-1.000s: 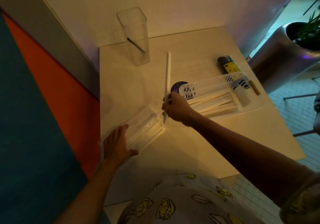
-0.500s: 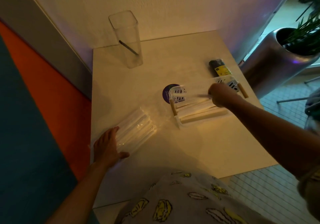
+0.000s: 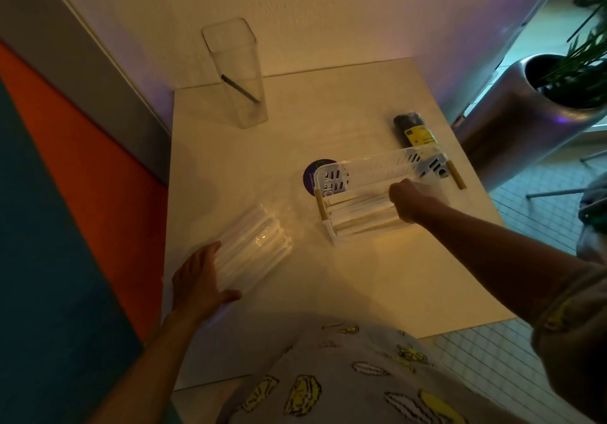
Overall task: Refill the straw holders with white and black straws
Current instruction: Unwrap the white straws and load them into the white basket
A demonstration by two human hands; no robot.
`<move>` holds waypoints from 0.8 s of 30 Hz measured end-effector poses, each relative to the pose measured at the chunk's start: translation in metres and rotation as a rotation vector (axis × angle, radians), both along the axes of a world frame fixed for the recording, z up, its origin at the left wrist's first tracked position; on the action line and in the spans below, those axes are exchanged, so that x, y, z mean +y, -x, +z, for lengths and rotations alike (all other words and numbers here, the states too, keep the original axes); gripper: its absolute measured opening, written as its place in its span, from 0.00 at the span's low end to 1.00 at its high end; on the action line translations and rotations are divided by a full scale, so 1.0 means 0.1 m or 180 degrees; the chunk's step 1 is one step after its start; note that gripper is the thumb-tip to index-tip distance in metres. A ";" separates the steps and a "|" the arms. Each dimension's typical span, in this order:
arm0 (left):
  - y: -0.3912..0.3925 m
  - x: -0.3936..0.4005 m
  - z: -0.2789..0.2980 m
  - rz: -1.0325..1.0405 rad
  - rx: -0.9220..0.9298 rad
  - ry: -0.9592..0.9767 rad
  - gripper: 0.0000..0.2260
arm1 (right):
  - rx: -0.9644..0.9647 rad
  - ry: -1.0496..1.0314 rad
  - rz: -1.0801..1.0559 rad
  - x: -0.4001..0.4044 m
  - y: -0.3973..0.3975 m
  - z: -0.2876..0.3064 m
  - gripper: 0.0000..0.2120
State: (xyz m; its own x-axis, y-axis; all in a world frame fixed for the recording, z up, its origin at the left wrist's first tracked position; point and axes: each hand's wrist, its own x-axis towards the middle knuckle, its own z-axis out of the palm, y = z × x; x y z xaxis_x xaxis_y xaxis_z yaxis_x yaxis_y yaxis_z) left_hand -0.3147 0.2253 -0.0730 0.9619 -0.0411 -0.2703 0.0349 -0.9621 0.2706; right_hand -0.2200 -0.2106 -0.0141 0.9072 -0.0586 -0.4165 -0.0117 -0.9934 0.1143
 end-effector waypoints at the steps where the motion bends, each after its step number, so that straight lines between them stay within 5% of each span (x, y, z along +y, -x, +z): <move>1: 0.00 -0.01 0.00 0.0005 0.0000 -0.0002 0.55 | -0.0019 -0.0155 0.0007 0.01 -0.01 -0.05 0.12; 5: 0.02 -0.03 0.00 0.0027 0.0021 -0.0024 0.55 | 0.0445 -0.0838 0.0100 0.15 -0.03 -0.13 0.26; 10: 0.01 -0.01 -0.02 0.0035 0.0080 -0.0031 0.56 | 0.1263 -0.0369 0.0708 0.27 -0.07 -0.18 0.25; 19: 0.00 0.02 -0.05 0.0021 0.0108 -0.0050 0.56 | 0.1744 -0.0252 0.0559 0.31 -0.14 -0.17 0.27; 24: 0.00 0.04 -0.05 -0.0002 0.0121 -0.0063 0.56 | 0.1296 -0.0650 0.0347 0.37 -0.14 -0.08 0.23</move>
State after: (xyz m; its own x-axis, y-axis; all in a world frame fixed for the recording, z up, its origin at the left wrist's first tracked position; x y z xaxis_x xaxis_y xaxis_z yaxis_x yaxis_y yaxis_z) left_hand -0.3145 0.2291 -0.0782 0.9509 -0.0360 -0.3075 0.0442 -0.9673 0.2499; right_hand -0.2058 -0.1739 -0.0226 0.6638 0.1481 -0.7331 0.0992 -0.9890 -0.1099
